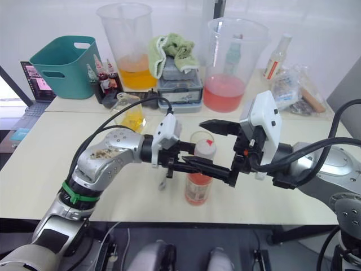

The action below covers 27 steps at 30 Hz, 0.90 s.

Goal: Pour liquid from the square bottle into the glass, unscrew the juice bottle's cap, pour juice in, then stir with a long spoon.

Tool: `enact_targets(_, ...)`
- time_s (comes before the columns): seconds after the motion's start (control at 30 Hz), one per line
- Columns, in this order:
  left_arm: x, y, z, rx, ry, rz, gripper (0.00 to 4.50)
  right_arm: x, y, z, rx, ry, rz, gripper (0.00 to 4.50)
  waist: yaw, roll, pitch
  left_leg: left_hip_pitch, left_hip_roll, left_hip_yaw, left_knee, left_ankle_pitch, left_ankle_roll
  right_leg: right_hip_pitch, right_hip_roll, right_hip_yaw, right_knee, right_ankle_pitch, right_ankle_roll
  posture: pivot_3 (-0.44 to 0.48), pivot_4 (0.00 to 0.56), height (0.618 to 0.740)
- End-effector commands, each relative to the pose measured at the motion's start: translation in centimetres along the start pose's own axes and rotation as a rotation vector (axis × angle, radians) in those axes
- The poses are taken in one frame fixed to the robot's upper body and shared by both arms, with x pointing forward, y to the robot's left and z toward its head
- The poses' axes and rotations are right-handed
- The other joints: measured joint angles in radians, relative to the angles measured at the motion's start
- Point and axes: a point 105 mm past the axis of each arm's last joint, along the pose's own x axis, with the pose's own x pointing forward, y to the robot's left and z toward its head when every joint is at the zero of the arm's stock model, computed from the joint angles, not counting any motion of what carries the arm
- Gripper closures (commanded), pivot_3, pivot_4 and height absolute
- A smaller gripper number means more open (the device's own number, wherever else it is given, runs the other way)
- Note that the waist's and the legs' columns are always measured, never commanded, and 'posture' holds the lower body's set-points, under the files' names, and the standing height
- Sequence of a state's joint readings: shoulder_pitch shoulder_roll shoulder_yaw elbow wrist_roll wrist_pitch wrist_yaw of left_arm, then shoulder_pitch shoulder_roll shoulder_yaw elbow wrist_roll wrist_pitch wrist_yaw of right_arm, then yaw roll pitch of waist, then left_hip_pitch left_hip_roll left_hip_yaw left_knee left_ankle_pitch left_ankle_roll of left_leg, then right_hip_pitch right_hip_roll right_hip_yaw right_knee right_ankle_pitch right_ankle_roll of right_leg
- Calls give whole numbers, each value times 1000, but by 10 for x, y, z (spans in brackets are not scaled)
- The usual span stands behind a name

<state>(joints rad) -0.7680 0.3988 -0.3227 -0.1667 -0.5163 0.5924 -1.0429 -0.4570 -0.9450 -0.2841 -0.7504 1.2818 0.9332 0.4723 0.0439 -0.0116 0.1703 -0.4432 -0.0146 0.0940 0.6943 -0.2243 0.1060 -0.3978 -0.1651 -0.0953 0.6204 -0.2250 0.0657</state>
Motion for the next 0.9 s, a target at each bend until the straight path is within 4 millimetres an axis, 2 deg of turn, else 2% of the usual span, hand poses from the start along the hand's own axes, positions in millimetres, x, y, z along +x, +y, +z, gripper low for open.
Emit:
enact_targets(0.03,-5,7,-7,-4,45,76,2898,-3,0,3,4,9,-13,23,-1,0,0,0,0,0,0,-1,2,0,0,0,0,0,0,0,150,739)
enact_targets(0.3,-6,-2,-9,-26,56,61,2898,-8,-4,-6,85,49,-73,23,-1,0,0,0,2,0,0,-2,3,2,2,0,-4,0,0,0,150,739)
enact_targets(0.77,-14,-15,-14,-79,80,50,2898,-11,-2,-7,113,48,-108,23,-5,0,0,0,7,1,-1,-2,2,3,6,0,-8,0,-1,0,150,739)
enact_targets(0.9,-13,-16,-14,-79,79,48,2898,-10,-2,-10,113,53,-109,1135,-5,0,0,0,7,1,-1,-2,2,3,6,0,-8,0,-1,0,150,739)
